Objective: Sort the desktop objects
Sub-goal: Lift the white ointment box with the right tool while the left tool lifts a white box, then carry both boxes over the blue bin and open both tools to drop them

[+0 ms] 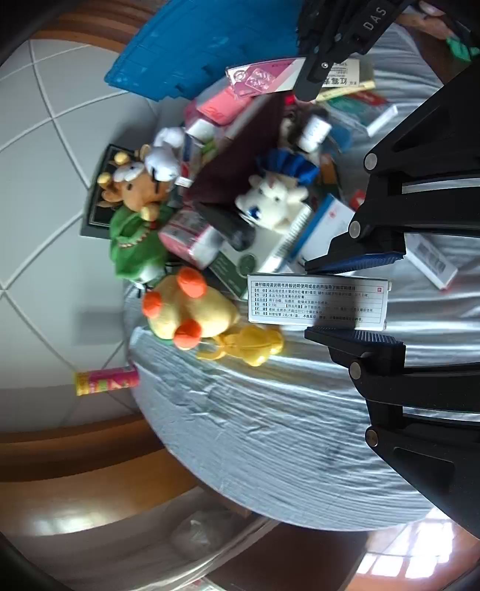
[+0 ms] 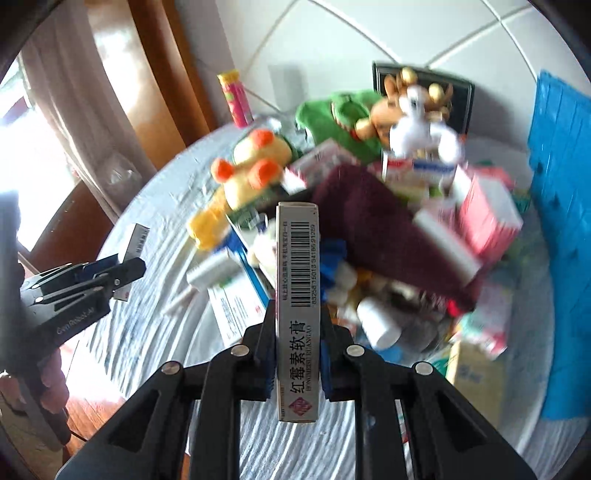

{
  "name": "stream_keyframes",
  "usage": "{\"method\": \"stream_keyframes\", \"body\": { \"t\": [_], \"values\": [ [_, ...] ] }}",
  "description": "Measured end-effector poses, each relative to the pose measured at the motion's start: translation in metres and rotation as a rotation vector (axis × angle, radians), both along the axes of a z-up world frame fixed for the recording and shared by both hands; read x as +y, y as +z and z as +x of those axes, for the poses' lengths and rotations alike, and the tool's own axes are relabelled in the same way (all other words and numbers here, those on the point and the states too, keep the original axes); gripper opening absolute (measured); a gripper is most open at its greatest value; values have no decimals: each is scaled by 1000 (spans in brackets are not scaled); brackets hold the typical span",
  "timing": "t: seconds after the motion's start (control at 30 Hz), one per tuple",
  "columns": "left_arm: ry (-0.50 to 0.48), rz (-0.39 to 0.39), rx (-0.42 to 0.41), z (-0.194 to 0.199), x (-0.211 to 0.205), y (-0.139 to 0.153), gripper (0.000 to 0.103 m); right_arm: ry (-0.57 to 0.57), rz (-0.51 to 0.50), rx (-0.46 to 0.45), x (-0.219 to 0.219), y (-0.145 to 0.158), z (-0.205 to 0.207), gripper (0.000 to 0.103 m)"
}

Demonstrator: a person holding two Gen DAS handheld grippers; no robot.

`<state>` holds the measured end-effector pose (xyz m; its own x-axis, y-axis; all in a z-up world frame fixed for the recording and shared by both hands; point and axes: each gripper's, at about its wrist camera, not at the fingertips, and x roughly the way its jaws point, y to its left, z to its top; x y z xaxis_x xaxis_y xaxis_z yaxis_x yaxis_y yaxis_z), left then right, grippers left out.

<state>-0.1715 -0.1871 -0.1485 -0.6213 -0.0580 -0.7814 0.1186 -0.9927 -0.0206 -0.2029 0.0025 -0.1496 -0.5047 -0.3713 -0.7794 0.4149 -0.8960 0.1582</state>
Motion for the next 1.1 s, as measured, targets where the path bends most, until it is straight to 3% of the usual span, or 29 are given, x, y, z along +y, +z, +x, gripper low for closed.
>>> {"method": "stream_keyframes", "body": {
  "t": [0.27, 0.37, 0.7, 0.97, 1.1],
  "values": [
    [-6, 0, 105, -2, 42, 63, 28, 22, 16, 141, 23, 76, 3, 18],
    [-62, -1, 153, -6, 58, 84, 28, 26, 24, 195, 32, 104, 5, 18],
    [-248, 4, 282, -17, 124, 145, 28, -180, 84, 355, 92, 182, 31, 18],
    [-383, 14, 369, -18, 231, 188, 28, -332, 89, 426, 212, 215, 54, 18],
    [-424, 24, 390, -13, 309, 196, 28, -401, 93, 455, 277, 227, 66, 18]
  ]
}}
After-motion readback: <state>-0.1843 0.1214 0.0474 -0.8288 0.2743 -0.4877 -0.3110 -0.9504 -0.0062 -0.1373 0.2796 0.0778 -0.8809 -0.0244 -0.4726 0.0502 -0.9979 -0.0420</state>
